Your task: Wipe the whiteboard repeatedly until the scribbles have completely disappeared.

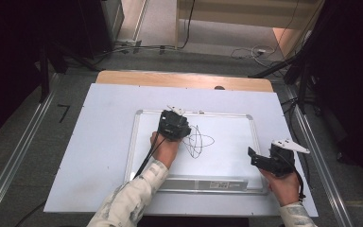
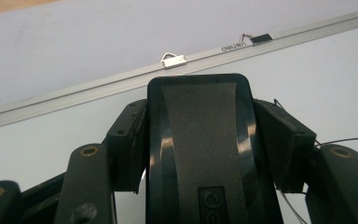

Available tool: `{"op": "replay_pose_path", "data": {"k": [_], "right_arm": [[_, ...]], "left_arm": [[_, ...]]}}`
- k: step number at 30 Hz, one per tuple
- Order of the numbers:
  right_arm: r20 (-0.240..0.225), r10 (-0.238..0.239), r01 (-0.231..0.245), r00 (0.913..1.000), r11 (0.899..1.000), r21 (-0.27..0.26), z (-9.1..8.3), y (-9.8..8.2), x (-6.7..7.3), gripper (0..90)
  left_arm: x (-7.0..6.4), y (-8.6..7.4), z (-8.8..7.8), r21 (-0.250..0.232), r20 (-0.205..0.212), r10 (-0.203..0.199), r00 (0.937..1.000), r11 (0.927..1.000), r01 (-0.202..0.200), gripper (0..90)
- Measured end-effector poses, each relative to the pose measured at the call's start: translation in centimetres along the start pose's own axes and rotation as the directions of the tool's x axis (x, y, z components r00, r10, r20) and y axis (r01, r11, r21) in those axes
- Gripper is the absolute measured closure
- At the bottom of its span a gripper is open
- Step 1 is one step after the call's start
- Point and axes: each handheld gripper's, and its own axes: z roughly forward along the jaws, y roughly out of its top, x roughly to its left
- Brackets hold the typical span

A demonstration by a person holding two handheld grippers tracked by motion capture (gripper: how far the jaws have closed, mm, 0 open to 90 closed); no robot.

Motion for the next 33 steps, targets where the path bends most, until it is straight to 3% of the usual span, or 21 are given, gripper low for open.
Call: {"op": "replay_pose_path", "data": {"k": [8, 18, 33], "right_arm": [[-0.002, -0.002, 0.002, 1.0000, 1.000, 0.001, 0.0, 0.0, -0.1, 9.2], [-0.005, -0.002, 0.002, 1.0000, 1.000, 0.002, 0.0, 0.0, 0.0, 9.2], [-0.005, -0.005, 0.005, 1.0000, 1.000, 0.000, 0.0, 0.0, 0.0, 9.2]], "left_arm": [[-0.2, -0.2, 0.7, 0.019, -0.005, -0.017, 0.9998, 0.9997, 0.017, 40.3], [-0.7, -0.6, 1.2, 0.037, 0.003, 0.021, 0.9998, 0.9991, -0.022, 40.6], [-0.8, -0.5, 1.3, 0.046, 0.009, 0.021, 0.9997, 0.9987, -0.021, 40.7]]}}
